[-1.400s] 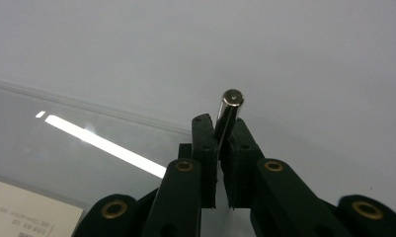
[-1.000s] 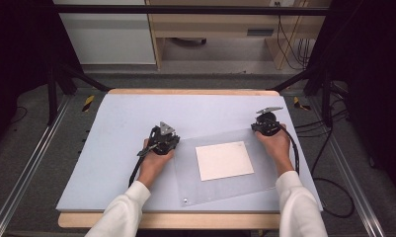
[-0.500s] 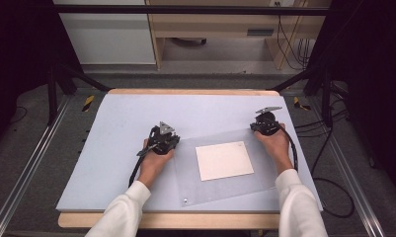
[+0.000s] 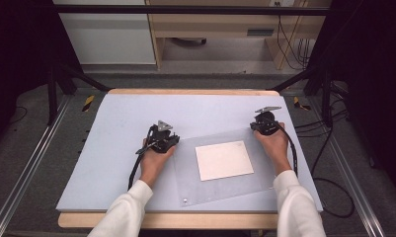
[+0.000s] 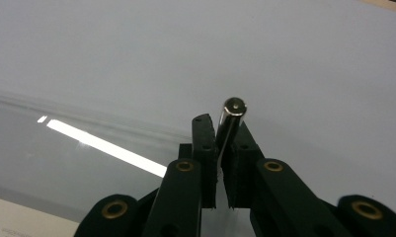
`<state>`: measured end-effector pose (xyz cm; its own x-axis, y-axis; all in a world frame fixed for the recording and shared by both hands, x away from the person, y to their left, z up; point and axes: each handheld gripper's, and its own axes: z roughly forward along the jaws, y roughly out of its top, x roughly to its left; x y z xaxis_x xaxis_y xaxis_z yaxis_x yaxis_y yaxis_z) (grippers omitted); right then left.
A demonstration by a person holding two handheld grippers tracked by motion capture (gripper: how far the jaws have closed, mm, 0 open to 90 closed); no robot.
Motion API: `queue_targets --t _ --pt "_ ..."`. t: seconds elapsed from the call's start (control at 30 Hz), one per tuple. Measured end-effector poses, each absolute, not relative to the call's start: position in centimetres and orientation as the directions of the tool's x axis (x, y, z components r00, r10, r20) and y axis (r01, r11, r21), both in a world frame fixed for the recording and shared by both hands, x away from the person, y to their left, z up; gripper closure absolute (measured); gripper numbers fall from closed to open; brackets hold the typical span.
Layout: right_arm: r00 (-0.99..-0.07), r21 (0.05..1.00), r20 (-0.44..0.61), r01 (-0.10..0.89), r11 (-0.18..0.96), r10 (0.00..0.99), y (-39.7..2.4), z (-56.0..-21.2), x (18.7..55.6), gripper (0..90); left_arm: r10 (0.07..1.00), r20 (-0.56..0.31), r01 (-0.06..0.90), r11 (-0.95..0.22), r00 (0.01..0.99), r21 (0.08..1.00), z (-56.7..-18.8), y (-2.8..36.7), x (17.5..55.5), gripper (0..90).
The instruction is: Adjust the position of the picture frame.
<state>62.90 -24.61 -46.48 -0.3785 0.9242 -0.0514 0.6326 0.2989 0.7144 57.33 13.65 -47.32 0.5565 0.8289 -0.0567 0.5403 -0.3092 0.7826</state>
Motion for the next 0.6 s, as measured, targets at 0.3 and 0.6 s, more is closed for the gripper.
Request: queue_targets --t 0.3,0.6 --pt "-0.378 0.710 -0.051 0.637 0.300 0.924 -24.6 -45.1 62.4 85.4 0.810 -0.054 0.539 -0.338 0.585 0.772 -45.9 13.9 57.3 83.4" --pt "-0.395 0.688 -0.072 0.645 0.333 0.916 -23.8 -43.4 62.2 85.3 0.798 -0.065 0.550 -0.351 0.599 0.758 -45.1 14.7 57.0 83.3"
